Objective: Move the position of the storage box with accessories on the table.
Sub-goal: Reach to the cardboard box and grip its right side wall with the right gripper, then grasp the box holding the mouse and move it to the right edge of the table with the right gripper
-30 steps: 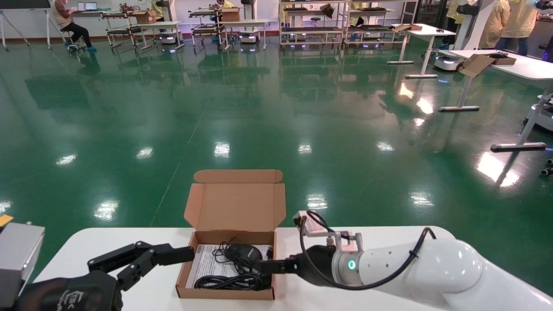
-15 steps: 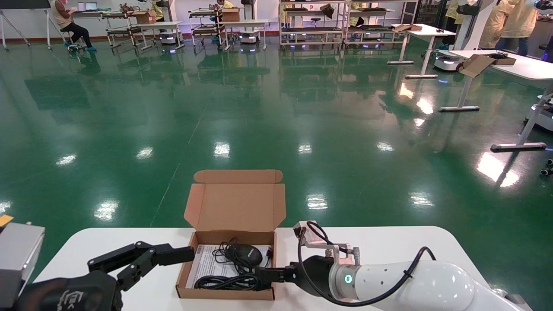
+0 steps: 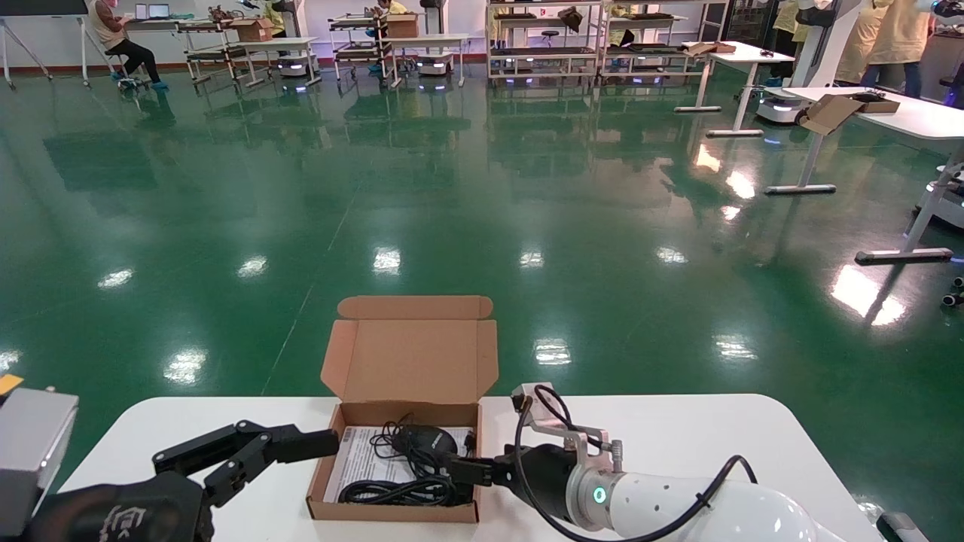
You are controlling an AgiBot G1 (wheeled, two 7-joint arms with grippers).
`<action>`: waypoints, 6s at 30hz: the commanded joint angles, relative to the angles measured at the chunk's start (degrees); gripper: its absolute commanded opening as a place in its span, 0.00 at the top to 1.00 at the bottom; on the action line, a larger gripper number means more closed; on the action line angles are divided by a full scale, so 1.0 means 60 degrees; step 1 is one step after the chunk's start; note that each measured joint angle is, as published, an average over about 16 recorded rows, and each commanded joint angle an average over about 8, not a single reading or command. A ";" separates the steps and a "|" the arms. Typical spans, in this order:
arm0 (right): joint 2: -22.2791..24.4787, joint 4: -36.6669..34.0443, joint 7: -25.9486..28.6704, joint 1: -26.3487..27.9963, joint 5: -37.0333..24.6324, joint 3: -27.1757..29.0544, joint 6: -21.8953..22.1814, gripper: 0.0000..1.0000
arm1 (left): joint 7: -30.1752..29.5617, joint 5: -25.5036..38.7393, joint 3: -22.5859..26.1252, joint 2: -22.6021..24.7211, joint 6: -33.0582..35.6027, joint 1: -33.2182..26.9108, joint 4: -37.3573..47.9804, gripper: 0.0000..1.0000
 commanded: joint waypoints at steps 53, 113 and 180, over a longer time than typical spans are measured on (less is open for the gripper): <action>0.0023 0.0051 -0.1129 -0.0375 0.2405 -0.1489 0.1084 1.00 | 0.0000 0.0000 0.0000 0.0000 0.0000 0.0000 0.0000 0.00; 0.2324 -0.4025 -0.4329 0.2449 0.3796 -0.0937 -0.0666 1.00 | 0.0000 0.0000 0.0000 0.0000 0.0000 0.0000 0.0000 0.00; 0.3716 -0.4481 -0.6957 0.0531 0.4036 -0.0752 -0.0301 0.89 | 0.0000 0.0000 0.0000 0.0000 0.0000 0.0000 0.0000 0.00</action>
